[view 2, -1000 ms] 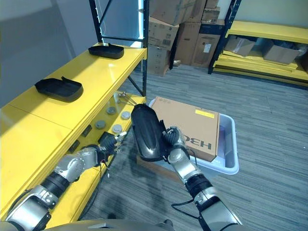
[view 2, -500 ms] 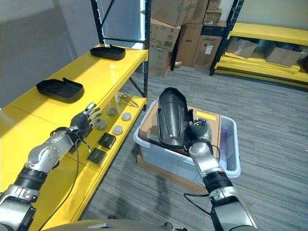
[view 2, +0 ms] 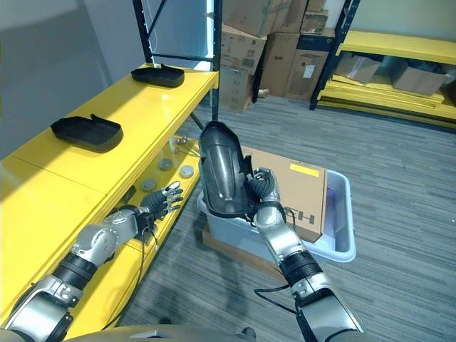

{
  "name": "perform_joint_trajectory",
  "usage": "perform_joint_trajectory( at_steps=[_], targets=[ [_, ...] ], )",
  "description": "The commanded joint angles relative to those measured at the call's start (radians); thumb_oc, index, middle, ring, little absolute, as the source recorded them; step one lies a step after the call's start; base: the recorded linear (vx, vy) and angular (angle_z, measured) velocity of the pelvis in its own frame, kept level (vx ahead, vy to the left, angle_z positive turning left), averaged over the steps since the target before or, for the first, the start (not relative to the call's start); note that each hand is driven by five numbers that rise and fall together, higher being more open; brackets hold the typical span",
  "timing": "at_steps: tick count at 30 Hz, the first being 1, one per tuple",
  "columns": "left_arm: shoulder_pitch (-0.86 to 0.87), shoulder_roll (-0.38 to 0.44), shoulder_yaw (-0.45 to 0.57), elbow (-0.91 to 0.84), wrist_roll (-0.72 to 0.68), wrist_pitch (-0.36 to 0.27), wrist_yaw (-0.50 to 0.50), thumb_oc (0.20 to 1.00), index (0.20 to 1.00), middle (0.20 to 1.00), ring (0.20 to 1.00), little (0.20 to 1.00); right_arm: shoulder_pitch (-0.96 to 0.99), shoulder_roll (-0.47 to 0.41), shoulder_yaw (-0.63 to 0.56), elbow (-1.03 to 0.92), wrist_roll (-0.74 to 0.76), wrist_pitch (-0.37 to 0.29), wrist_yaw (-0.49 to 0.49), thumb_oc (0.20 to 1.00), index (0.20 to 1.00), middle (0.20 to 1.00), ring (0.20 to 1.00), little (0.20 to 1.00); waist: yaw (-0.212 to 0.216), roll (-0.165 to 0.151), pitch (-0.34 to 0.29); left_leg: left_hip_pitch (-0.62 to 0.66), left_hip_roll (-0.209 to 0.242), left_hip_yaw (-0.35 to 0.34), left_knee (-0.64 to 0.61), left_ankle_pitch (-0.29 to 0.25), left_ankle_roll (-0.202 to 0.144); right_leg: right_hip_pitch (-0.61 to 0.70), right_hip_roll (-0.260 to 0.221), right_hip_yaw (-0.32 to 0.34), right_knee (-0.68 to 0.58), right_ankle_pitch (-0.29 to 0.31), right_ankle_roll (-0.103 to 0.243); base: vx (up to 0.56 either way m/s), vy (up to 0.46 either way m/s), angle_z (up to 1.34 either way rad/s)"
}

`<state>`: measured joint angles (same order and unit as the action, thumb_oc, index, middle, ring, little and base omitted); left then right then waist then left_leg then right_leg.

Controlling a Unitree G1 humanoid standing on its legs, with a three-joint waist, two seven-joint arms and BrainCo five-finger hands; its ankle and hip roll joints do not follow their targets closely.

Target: Move parts from the plastic box to the shelf.

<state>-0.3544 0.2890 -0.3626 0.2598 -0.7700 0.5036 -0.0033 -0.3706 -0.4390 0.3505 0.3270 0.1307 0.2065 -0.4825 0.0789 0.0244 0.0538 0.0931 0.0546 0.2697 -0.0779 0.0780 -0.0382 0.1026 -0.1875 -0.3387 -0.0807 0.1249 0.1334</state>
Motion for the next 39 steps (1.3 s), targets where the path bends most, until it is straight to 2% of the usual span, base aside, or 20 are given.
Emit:
perform_joint_trajectory(
  at_steps=[1,10,17,27,34,39],
  targets=[
    [-0.095,-0.024,-0.036,0.057,0.045,-0.026,0.002,1.0,1.0,1.0,1.0,1.0,-0.141,-0.002,0.002,-0.025,-0.004,-0.056,0.001,0.2,0.2,0.2,0.2,0.2,0.02,-0.008,-0.027,-0.028,0.015,-0.027,0.077,-0.073,-0.001,-0.002,-0.024,-0.015,0.073,-0.083,0.055,0.0,0.0,0.0],
    [-0.099,-0.032,-0.037,0.05,0.041,-0.043,-0.043,1.0,1.0,1.0,1.0,1.0,-0.153,0.01,0.018,-0.05,-0.01,-0.005,0.042,0.2,0.2,0.2,0.2,0.2,0.021,-0.012,-0.025,-0.026,0.016,-0.026,0.078,-0.074,-0.003,0.0,-0.025,-0.016,0.073,-0.082,0.055,0.0,0.0,0.0],
    [-0.118,-0.056,-0.075,0.019,0.016,-0.057,-0.045,1.0,1.0,1.0,1.0,1.0,-0.163,0.047,0.056,-0.008,-0.032,-0.007,0.063,0.2,0.2,0.2,0.2,0.2,0.023,-0.012,-0.027,-0.025,0.015,-0.028,0.077,-0.074,-0.003,0.0,-0.025,-0.017,0.073,-0.08,0.055,0.0,0.0,0.0],
    [-0.129,-0.085,-0.124,0.011,-0.011,-0.06,-0.035,1.0,1.0,1.0,1.0,1.0,-0.182,0.097,0.118,0.008,-0.08,0.032,0.093,0.2,0.2,0.2,0.2,0.2,0.024,-0.014,-0.029,-0.026,0.015,-0.027,0.076,-0.076,-0.005,-0.001,-0.027,-0.018,0.07,-0.079,0.056,0.0,0.0,0.0],
    [-0.125,-0.092,-0.156,0.021,0.033,-0.053,-0.045,1.0,1.0,1.0,1.0,1.0,-0.184,0.112,0.146,0.021,-0.096,0.051,0.104,0.2,0.2,0.2,0.2,0.2,0.026,-0.016,-0.029,-0.024,0.014,-0.03,0.073,-0.077,-0.004,-0.001,-0.027,-0.016,0.071,-0.079,0.058,0.0,0.0,0.0],
    [-0.123,-0.096,-0.164,0.027,0.029,-0.082,-0.055,1.0,1.0,1.0,1.0,1.0,-0.183,0.119,0.157,0.019,-0.096,0.06,0.113,0.2,0.2,0.2,0.2,0.2,0.026,-0.016,-0.028,-0.023,0.014,-0.032,0.072,-0.077,-0.004,-0.002,-0.027,-0.015,0.071,-0.078,0.058,0.0,0.0,0.0]
  ],
)
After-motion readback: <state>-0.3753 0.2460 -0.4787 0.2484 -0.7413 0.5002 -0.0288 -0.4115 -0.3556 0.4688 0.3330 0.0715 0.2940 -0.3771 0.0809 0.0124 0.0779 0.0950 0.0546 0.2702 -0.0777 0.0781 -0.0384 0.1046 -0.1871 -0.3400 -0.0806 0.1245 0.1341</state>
